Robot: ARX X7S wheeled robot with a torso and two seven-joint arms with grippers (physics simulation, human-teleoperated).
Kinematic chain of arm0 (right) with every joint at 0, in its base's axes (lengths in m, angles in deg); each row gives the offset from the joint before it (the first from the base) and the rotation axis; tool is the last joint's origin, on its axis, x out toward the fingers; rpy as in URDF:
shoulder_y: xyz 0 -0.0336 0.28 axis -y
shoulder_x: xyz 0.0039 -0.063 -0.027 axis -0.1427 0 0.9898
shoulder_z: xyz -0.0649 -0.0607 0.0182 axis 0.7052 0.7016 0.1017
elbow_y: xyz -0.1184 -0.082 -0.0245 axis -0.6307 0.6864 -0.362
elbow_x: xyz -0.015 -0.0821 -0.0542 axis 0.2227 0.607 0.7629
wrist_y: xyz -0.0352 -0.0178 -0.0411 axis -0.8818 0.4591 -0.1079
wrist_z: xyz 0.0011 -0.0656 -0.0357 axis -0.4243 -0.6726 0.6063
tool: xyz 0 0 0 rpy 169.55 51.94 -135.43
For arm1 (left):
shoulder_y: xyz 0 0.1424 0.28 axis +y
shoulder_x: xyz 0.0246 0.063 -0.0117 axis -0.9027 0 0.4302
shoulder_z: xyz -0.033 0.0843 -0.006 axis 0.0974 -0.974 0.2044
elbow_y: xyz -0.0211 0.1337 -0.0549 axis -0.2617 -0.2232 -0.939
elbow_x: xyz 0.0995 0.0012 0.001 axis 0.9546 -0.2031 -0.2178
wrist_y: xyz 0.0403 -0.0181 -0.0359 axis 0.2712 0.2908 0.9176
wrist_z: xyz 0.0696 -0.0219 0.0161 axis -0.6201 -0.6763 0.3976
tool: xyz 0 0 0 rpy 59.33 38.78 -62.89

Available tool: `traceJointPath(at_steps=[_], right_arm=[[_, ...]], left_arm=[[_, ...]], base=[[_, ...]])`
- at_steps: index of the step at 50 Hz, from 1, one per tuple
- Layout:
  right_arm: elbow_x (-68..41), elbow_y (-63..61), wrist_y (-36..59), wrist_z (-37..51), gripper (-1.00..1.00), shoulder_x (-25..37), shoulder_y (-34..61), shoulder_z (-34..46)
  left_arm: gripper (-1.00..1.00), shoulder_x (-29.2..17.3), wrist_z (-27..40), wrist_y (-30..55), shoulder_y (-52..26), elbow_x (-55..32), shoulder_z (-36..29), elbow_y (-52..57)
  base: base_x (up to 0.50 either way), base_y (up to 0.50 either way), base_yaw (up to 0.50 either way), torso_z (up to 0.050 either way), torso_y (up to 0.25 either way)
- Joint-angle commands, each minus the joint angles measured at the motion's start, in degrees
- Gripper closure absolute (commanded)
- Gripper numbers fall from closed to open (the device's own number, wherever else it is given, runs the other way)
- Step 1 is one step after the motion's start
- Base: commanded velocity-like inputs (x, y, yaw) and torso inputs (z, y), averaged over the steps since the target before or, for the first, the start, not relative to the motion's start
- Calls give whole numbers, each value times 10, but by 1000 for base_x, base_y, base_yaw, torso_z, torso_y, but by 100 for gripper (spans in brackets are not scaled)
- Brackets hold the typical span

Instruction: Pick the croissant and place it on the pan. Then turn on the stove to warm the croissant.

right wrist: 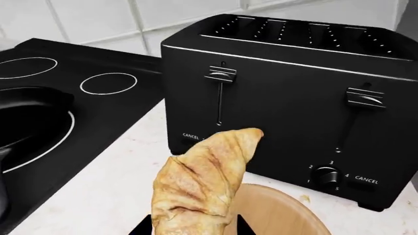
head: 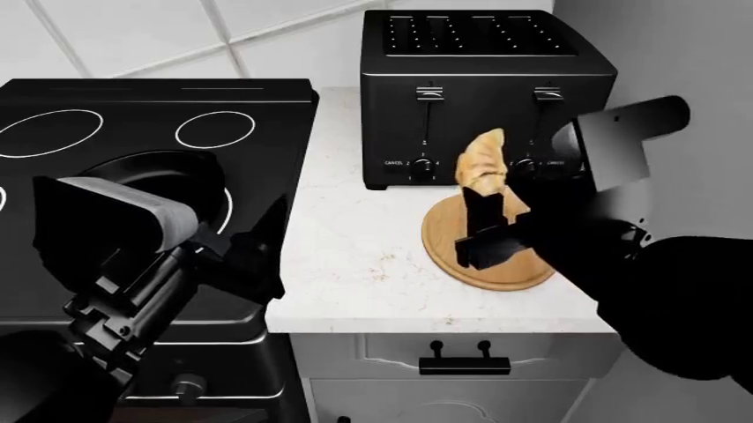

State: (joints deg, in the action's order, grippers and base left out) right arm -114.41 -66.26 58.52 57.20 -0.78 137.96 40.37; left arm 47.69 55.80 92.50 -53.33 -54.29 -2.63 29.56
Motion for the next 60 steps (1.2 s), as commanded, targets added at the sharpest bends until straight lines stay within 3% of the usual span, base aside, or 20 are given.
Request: traceJointPath(at_steps=[1,24,60], right_arm=[[-37,-48,-10,35,100,9,1,-21],[-59,-66,6,53,100,13,27,-9],[-52,-63,12,48,100,16,44,2]], left_arm=[[-100,0,6,-1,-1,-7,1,2],[-100,-4,18,3,-3,-22,-1,1],[-100,-7,24,-6,-4,-27,-7,-7]], base=[[0,0,0,0,0],[0,21,0,0,0],[0,500,0,0,0]])
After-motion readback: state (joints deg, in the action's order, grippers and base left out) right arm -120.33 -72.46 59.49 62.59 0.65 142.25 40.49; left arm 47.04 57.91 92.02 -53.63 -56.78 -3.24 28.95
